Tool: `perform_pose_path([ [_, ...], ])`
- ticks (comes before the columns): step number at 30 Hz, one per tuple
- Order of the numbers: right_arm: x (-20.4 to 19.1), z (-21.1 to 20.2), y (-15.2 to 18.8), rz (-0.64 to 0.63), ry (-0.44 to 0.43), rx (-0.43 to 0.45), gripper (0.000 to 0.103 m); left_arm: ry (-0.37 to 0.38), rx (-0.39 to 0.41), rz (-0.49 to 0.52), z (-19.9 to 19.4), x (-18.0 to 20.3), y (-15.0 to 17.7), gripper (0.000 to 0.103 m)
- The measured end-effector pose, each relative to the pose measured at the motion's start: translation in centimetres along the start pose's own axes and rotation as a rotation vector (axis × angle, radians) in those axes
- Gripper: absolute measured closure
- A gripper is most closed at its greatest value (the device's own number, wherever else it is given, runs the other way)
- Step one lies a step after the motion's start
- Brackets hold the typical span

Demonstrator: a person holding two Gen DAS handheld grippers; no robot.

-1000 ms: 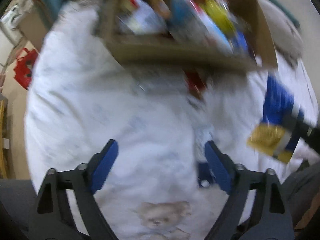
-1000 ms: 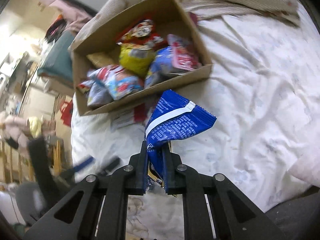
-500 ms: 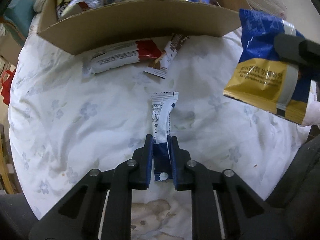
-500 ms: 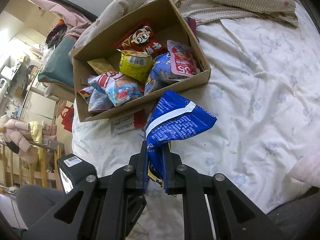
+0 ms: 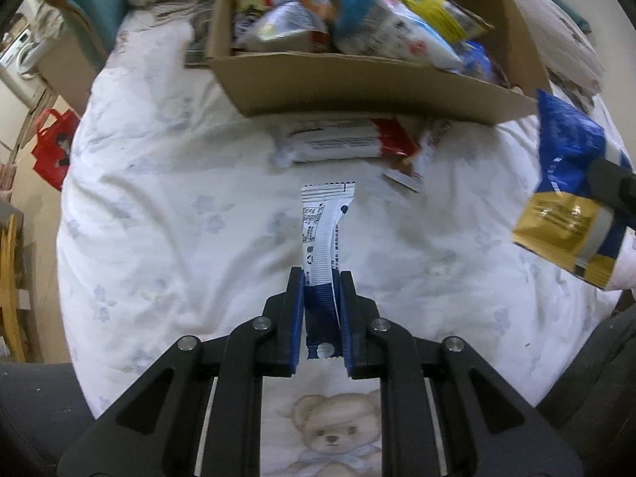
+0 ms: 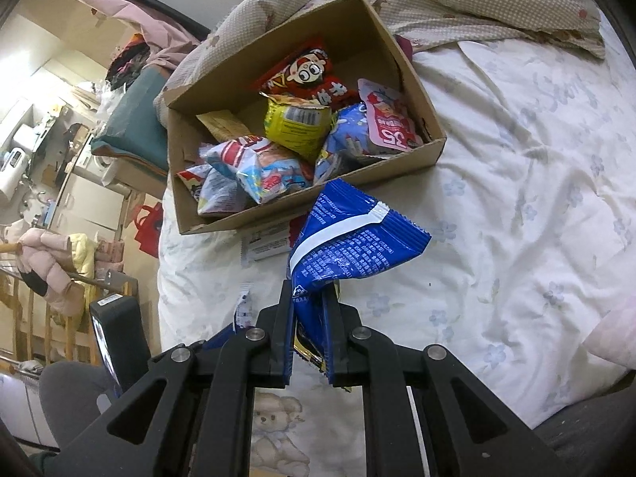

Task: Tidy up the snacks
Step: 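Carry both snacks into the cardboard box and open both tools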

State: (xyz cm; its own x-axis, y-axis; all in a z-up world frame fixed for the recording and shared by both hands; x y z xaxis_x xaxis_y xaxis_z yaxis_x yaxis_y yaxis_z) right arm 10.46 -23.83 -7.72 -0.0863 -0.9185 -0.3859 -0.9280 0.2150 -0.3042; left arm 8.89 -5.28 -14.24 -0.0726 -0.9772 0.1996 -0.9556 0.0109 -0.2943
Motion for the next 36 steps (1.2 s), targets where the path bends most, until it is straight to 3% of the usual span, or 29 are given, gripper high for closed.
perform_pose_path([
  [4,0.2,-1.5,-1.1,0.026,-0.043,0.033,0.091,-0.007,0.06,-0.012,-2.3,-0.3,-1.3,0.09],
  [8,0.4,-3.8,-3.6,0.029,-0.053,0.117,0.091,-0.01,0.178,0.009,-6.5,0.1,-4.0,0.09],
  [15,0.2,-4.7,-8.0,-0.021,-0.011,0.18,0.091,-0.036,0.328,0.102,-11.6,1.3,-9.8,0.09],
  [20,-1.0,-4.1,-11.5,-0.085,0.029,0.208,0.091,0.067,0.309,0.08,-10.9,1.2,-14.1,0.09],
  [27,-2.4,-0.5,-14.9,-0.207,0.131,0.202,0.091,0.028,0.266,0.084,-7.2,2.3,-18.5,0.09],
  [32,-2.1,2.1,-14.9,-0.279,0.198,0.198,0.091,-0.011,0.223,0.096,-4.1,3.2,-20.2,0.09],
  [36,-1.6,2.8,-15.3,-0.262,0.177,0.178,0.091,-0.033,0.202,0.097,-2.5,3.3,-20.9,0.09],
])
Point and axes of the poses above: each gripper's, at about its wrist camera, not at the fingertips, and z roughly the way its jaws point, x to its right, y to its underside, the point moved 3 cm from there along z, roughly the way its jaws point, and after that the axes turned 9 degrees about y, right-handed, at the moved point
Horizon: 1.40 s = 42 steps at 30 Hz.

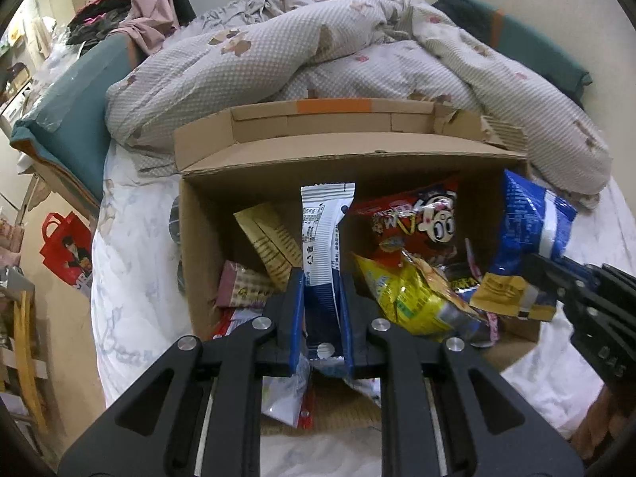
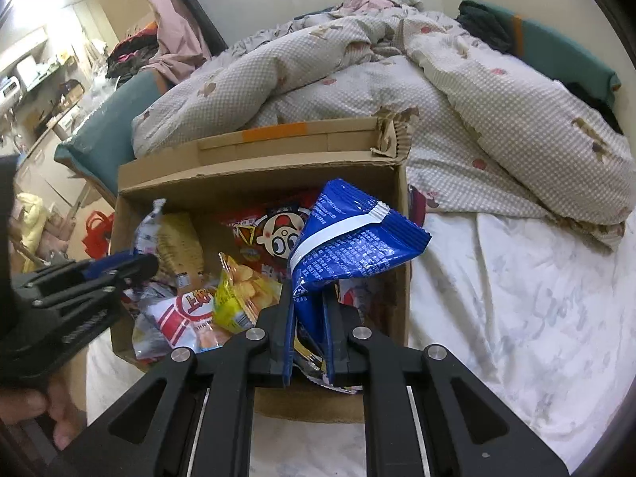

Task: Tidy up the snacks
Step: 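Carry both snacks into the cardboard box and open both tools, then withdraw both tools from the box toward the remaining candy bars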

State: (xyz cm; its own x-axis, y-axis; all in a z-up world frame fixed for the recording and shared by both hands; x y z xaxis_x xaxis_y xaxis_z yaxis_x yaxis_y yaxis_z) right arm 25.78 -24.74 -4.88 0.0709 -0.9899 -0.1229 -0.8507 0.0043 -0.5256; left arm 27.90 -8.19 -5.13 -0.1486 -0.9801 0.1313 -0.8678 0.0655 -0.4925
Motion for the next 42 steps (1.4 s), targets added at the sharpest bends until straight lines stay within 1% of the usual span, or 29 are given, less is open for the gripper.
perform_pose_path([
  [2,0.2,0.4,-0.1,0.011,-0.001,-0.009,0.091,-0.008,-0.008,-0.006,0.5,-0.1,0.0,0.09],
  [4,0.3,0.9,-0.1,0.007,0.02,-0.023,0.091,-0.012,-0.022,-0.014,1.1,-0.2,-0.1,0.089],
  [6,0.3,1.1,-0.3,0.013,0.014,-0.031,0.091,-0.008,-0.03,-0.023,1.3,-0.2,-0.1,0.089],
  [13,0.6,1.1,-0.5,0.065,-0.024,-0.038,0.09,-0.026,-0.019,0.006,1.3,0.6,-0.8,0.089],
  [16,0.6,1.0,-0.6,0.065,-0.021,-0.029,0.086,-0.032,-0.017,0.018,1.1,0.9,-0.9,0.089],
  [18,0.7,0.9,-0.7,0.077,-0.021,-0.02,0.086,-0.042,-0.015,0.021,1.0,0.9,-1.0,0.089],
  [20,0.8,0.8,-0.8,0.098,-0.036,-0.019,0.085,-0.034,-0.023,0.013,0.9,0.8,-1.0,0.084],
  [21,0.9,0.7,-0.9,0.108,-0.045,-0.016,0.082,-0.031,-0.028,0.01,0.8,0.7,-0.9,0.07],
  [22,1.0,0.7,-0.9,0.112,-0.042,-0.014,0.081,-0.032,-0.029,0.009,0.8,0.7,-0.9,0.049],
  [23,1.0,0.6,-1.0,0.114,-0.039,-0.014,0.068,-0.041,-0.021,0.011,0.6,0.7,-0.8,0.039],
  [24,1.0,0.5,-1.0,0.12,-0.046,-0.011,0.043,-0.051,-0.009,0.013,0.3,0.7,-0.8,0.025],
  [25,1.1,0.4,-1.0,0.126,-0.052,-0.007,0.03,-0.057,0.006,0.016,0.0,0.8,-0.8,0.022],
  [26,1.2,0.2,-1.1,0.136,-0.059,0.005,0.019,-0.057,0.018,0.022,-0.3,0.8,-0.8,0.021],
  [28,1.2,-0.1,-1.2,0.139,-0.061,0.021,0.019,-0.064,0.019,0.032,-0.5,0.9,-0.7,0.021],
  [34,1.0,-0.2,-1.1,0.123,-0.055,0.016,0.019,-0.064,0.02,0.006,-1.0,0.3,-0.6,0.021],
  [42,1.3,-0.7,-0.7,0.124,-0.052,0.024,0.019,-0.061,0.024,-0.002,-1.8,-0.1,-0.3,0.021],
])
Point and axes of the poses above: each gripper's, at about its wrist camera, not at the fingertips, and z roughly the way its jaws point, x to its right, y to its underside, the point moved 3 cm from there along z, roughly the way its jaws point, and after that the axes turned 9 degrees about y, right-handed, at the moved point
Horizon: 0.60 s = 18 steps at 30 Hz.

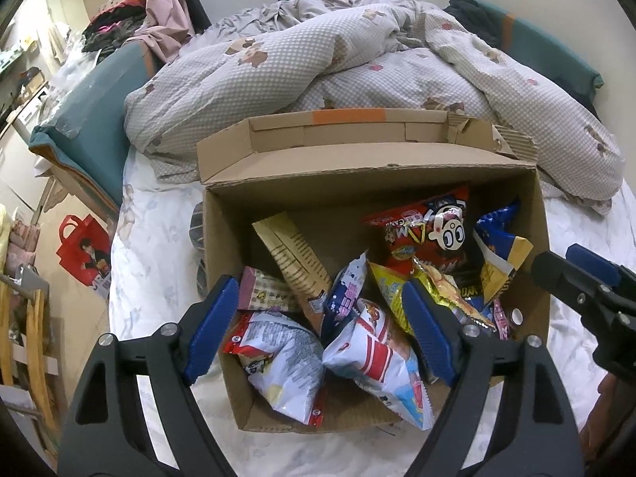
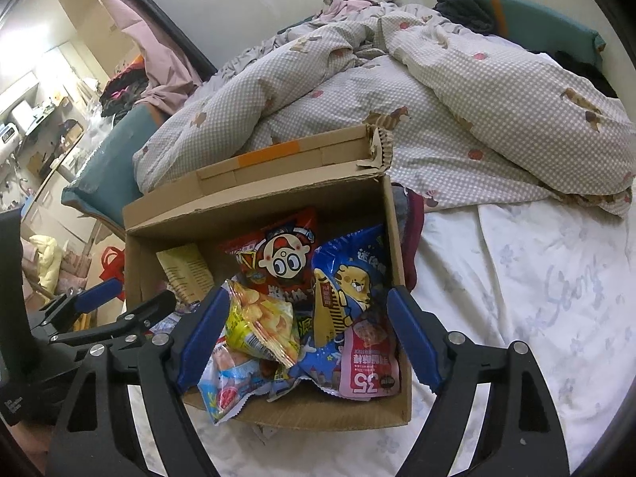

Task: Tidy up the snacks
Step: 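Withdraw both tools from the box toward the remaining candy bars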

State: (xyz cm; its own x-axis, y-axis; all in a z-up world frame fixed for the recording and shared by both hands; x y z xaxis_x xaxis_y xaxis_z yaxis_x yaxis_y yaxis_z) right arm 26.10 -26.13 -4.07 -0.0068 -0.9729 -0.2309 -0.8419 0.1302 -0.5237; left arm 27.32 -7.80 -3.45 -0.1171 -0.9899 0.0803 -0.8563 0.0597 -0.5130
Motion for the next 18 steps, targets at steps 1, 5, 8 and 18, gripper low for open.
perform_pose_path([
  [1,0.0,0.0,0.0,0.002,0.0,-0.001,0.019,0.001,0.002,0.0,-0.2,-0.1,0.1,0.021],
  [5,0.1,-0.2,0.4,0.012,0.001,-0.004,0.019,0.004,0.011,-0.003,-1.1,-0.8,0.3,0.021],
  [8,0.0,-0.5,0.8,0.027,-0.013,-0.009,0.019,0.004,0.024,-0.008,-2.0,-1.5,0.6,0.021],
  [18,-0.5,-2.8,2.7,0.062,-0.058,-0.017,0.019,0.031,0.039,-0.041,-4.7,-3.7,3.2,0.021],
])
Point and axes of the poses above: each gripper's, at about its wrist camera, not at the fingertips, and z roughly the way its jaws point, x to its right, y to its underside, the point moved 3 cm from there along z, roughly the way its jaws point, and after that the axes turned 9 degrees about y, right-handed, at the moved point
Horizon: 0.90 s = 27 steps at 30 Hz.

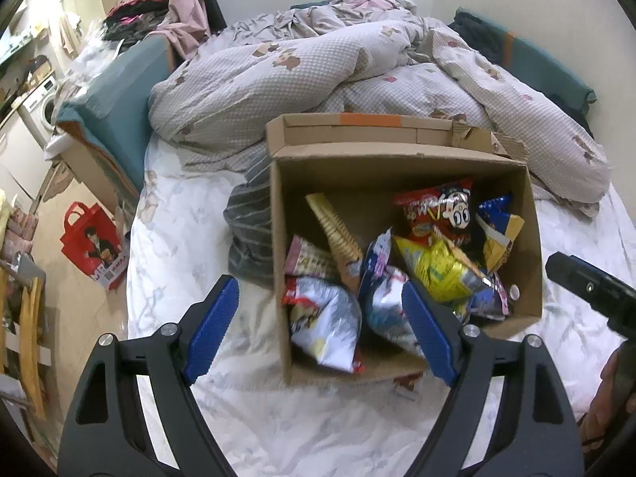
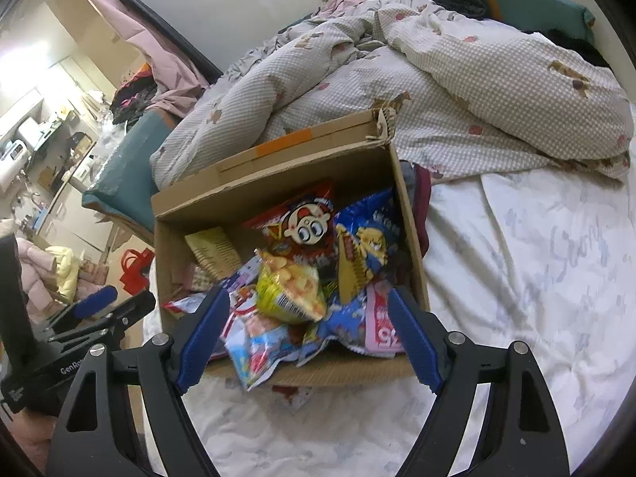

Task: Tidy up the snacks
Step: 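Withdraw both tools from the box toward the remaining candy bars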

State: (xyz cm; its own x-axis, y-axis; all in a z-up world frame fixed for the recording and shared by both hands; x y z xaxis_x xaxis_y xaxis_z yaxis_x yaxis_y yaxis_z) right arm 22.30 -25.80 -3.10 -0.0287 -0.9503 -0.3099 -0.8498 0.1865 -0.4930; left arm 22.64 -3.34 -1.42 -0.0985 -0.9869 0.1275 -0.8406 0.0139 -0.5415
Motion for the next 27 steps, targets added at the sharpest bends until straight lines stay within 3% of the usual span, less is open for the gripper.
perform_pose_path([
  [8,0.4,-0.5,4.0,0.119,-0.048,-0.069,0.019,0.004,0.026,-0.071,-2.7,-2.3,4.5,0.021],
  [11,1.6,-0.3,6.4,0.25,-0.097,-0.119,0.019,0.006,0.043,-0.128,-3.8,-3.7,6.0,0.021],
  [15,2.3,0.4,8.9,0.328,-0.095,-0.178,0.019,0.003,0.028,-0.157,-3.7,-4.8,8.1,0.021],
  [25,1.7,4.3,11.8,0.338,-0.038,-0.3,0.019,0.001,-0.074,-0.233,-0.3,-7.4,10.9,0.021],
  [27,0.7,5.8,12.0,0.3,-0.025,-0.32,0.026,0.004,-0.078,-0.24,-0.2,-7.6,11.1,0.021],
])
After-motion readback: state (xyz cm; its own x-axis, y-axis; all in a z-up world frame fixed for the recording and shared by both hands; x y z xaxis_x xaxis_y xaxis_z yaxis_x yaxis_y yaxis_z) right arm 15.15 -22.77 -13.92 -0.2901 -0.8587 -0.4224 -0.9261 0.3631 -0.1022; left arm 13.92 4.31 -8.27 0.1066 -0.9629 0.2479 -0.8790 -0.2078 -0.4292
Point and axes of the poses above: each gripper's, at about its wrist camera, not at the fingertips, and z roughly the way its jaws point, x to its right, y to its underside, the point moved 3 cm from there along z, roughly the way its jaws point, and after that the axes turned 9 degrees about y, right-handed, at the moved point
